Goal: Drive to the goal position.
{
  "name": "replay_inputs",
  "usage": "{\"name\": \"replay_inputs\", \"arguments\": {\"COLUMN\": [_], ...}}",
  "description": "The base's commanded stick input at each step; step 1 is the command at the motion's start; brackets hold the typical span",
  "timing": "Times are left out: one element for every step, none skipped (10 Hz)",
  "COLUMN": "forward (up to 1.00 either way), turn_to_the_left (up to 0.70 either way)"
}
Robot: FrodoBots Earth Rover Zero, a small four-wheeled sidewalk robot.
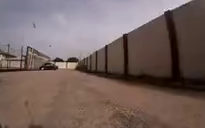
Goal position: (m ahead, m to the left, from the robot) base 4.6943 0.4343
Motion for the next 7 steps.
{"name": "replay_inputs", "arguments": {"forward": [0.70, 0.70, 0.70, 0.70, 0.70, 0.70, 0.70], "turn_to_the_left": [0.00, 0.00, 0.00, 0.00, 0.00, 0.00, 0.00]}}
